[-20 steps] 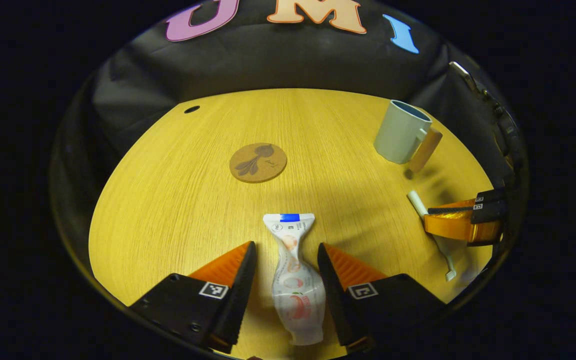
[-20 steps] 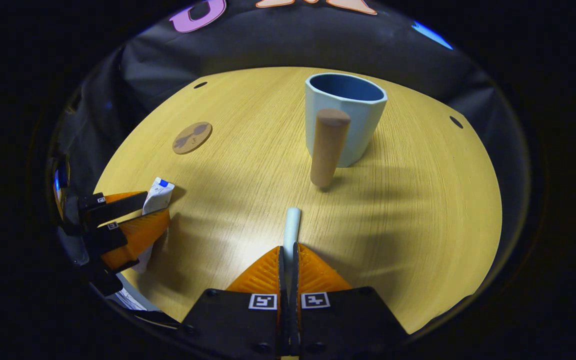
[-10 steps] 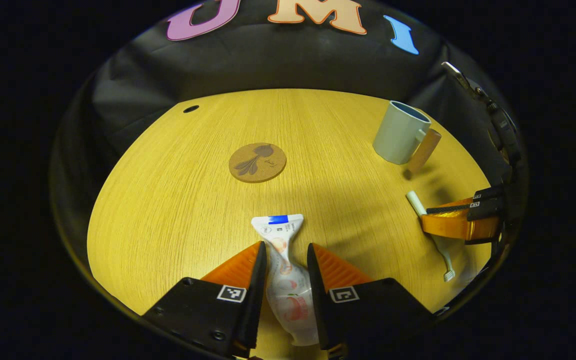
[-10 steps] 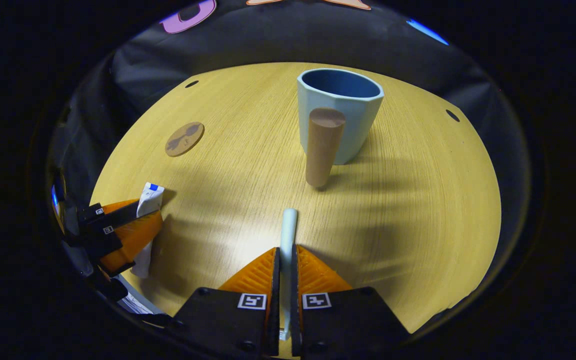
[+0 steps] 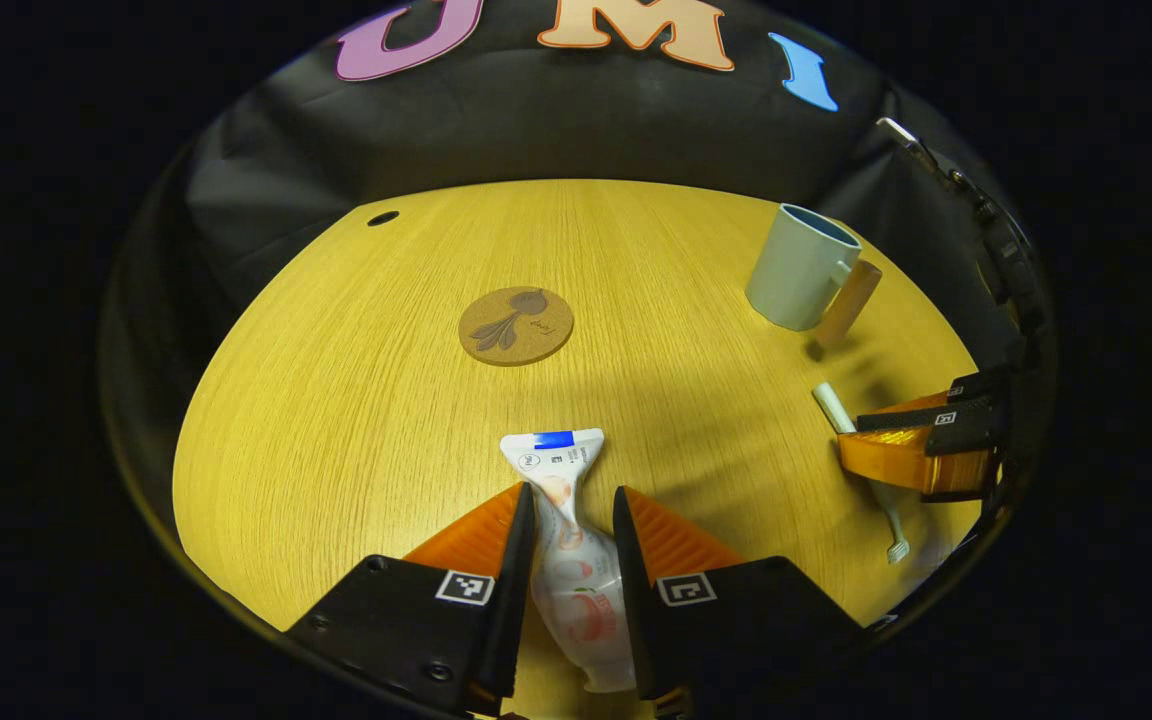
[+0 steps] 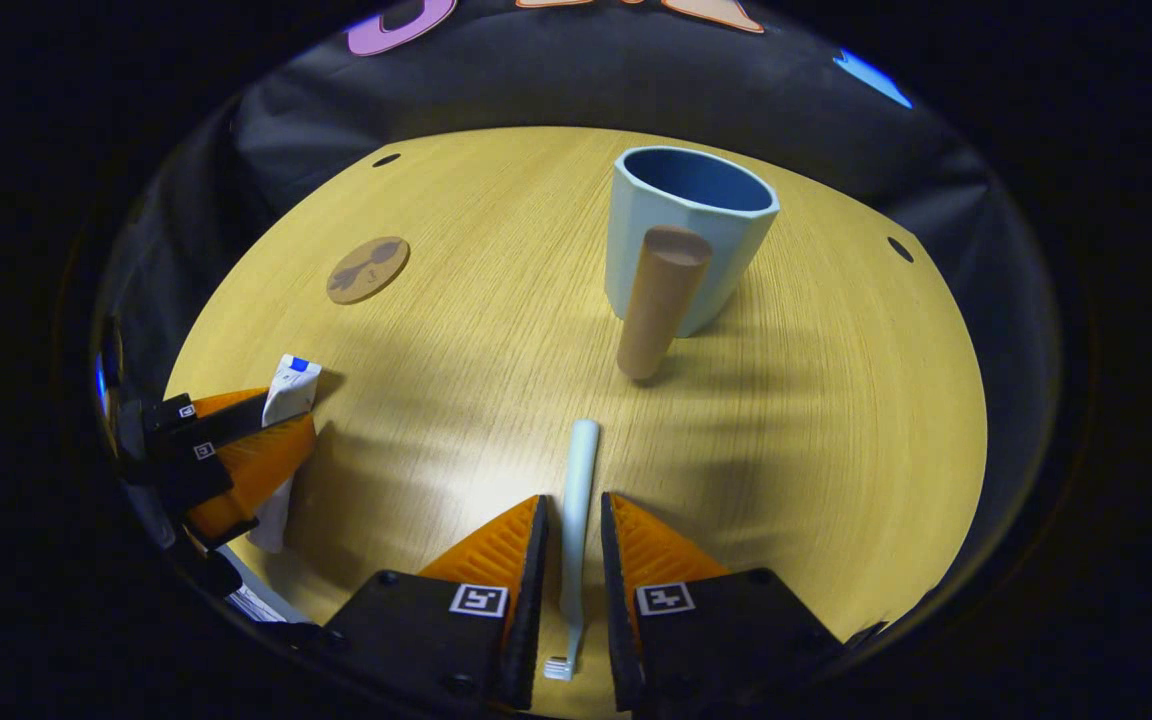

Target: Put the toothbrush and toothpaste on the desktop into the cup, then pick up the cup and place it on the coaster on the desktop.

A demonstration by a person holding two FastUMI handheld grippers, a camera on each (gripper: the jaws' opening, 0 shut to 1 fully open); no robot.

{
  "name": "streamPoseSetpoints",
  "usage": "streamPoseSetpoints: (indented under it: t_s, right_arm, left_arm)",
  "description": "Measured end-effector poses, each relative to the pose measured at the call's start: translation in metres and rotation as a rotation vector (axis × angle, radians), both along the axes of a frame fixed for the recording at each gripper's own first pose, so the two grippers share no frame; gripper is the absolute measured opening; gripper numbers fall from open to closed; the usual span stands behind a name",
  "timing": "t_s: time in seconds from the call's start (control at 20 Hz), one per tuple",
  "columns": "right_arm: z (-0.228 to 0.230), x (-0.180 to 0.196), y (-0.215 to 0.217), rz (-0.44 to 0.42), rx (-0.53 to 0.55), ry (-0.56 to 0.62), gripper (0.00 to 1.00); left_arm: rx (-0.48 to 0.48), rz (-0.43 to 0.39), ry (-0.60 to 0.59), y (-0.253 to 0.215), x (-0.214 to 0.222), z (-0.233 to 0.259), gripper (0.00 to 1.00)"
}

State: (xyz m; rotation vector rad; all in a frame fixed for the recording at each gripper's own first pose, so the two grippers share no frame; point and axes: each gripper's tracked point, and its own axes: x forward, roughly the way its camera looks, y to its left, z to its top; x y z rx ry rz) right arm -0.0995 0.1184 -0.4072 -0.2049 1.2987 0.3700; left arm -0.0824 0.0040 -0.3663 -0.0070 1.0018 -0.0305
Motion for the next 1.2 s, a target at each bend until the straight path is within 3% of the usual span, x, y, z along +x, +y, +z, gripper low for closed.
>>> streamPoseSetpoints:
  t_s: [0.25, 0.3, 0.35, 0.7, 0.85, 1.05, 1.2]
  right_arm:
    - [-0.001, 0.0009, -0.0009, -0.012, 0.012, 0.06, 0.34]
    - [-0.0015, 0.0015, -0.0015, -0.019, 0.018, 0.067, 0.31]
    - [-0.0037, 0.0002, -0.0019, -0.019, 0.021, 0.08, 0.21]
    - [-0.0012, 0.0018, -0.0003, 0.051, 0.015, 0.072, 0.05]
    - [0.0001, 0.0022, -0.0009, 0.047, 0.023, 0.067, 0.05]
    - [-0.0006, 0.0022, -0.0013, 0.044, 0.028, 0.073, 0.05]
    - [0.0007, 0.0019, -0.0008, 0.048, 0.027, 0.059, 0.05]
  left_arm:
    - [0.001, -0.003, 0.004, 0.0, -0.0002, -0.0007, 0.45]
    - [0.001, -0.004, 0.006, 0.0, 0.0002, -0.0004, 0.45]
    - [0.001, -0.005, 0.007, -0.0002, -0.0002, -0.0005, 0.45]
    - [-0.011, -0.025, 0.008, -0.0023, 0.002, -0.0017, 0.45]
    - [-0.031, -0.007, -0.01, -0.0008, 0.0007, 0.0011, 0.12]
    - [-0.016, -0.028, -0.019, -0.0025, 0.0029, 0.0014, 0.02]
    - [-0.028, -0.036, -0.022, -0.0035, 0.0042, 0.0027, 0.01]
